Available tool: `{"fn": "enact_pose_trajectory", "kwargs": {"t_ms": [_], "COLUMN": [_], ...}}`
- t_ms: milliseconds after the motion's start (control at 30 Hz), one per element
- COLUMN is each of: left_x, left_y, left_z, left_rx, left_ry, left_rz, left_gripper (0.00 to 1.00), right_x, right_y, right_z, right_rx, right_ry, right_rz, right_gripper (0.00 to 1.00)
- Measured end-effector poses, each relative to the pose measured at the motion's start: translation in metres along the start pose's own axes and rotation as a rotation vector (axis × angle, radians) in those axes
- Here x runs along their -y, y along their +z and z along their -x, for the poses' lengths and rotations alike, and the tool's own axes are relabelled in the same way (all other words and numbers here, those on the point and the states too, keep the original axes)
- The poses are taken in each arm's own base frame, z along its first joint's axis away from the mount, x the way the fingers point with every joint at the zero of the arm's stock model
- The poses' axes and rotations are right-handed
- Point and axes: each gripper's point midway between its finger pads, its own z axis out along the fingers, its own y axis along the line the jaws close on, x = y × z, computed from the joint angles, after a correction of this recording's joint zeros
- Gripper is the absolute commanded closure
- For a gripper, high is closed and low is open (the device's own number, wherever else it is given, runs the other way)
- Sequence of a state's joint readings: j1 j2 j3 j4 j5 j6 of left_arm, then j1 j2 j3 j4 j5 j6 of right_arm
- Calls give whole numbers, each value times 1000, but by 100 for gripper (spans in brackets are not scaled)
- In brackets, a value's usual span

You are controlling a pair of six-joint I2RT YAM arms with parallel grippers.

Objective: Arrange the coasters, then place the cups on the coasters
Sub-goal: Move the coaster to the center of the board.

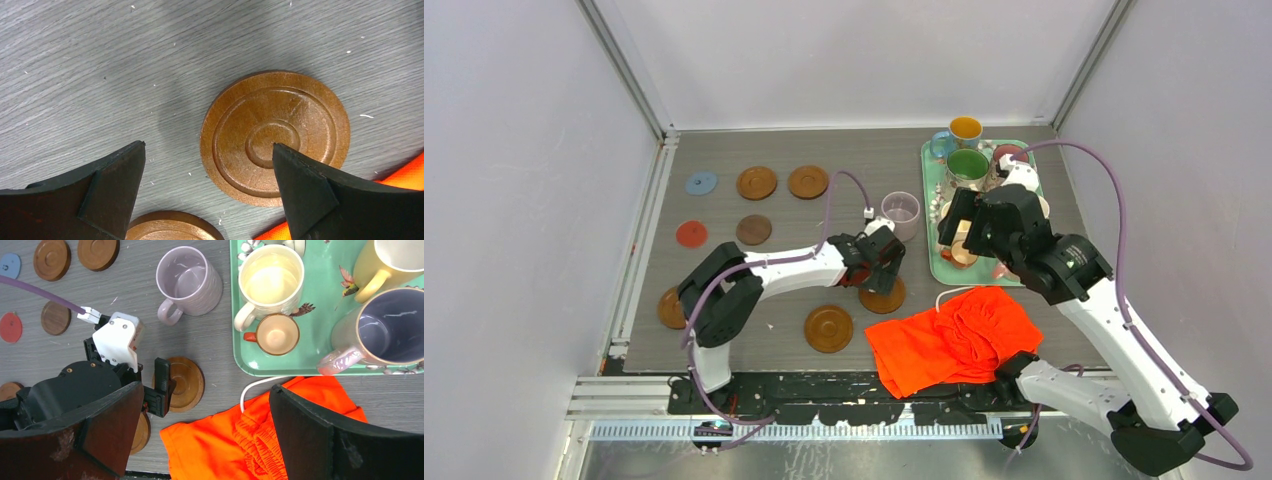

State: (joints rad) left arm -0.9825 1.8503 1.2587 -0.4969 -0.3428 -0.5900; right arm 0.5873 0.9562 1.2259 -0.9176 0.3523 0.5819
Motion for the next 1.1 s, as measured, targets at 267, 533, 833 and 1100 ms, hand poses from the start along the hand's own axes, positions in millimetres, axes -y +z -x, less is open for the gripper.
{"fn": "enact_pose_trajectory", "kwargs": {"t_ms": [267, 533, 833, 1100], "left_x": [-9, -20, -49, -103], "left_y": [10, 11, 16, 24], "left_z": [-9, -5, 1, 12], "left_rx": [-17, 12, 15, 7], "left_ry": [29, 18, -57, -171], "left_rz": [64, 126, 172, 243], "left_gripper": [0, 0, 0, 0], "right_x": [6, 8, 9, 9], "right_y": [-1, -1, -2, -2], "right_z": [-2, -3, -3, -4], "right_rx": [3, 3, 2, 1], "right_ry": [-4, -5, -6, -7], "right_rz": [-21, -27, -29, -29], "right_gripper": [0, 0, 0, 0]}}
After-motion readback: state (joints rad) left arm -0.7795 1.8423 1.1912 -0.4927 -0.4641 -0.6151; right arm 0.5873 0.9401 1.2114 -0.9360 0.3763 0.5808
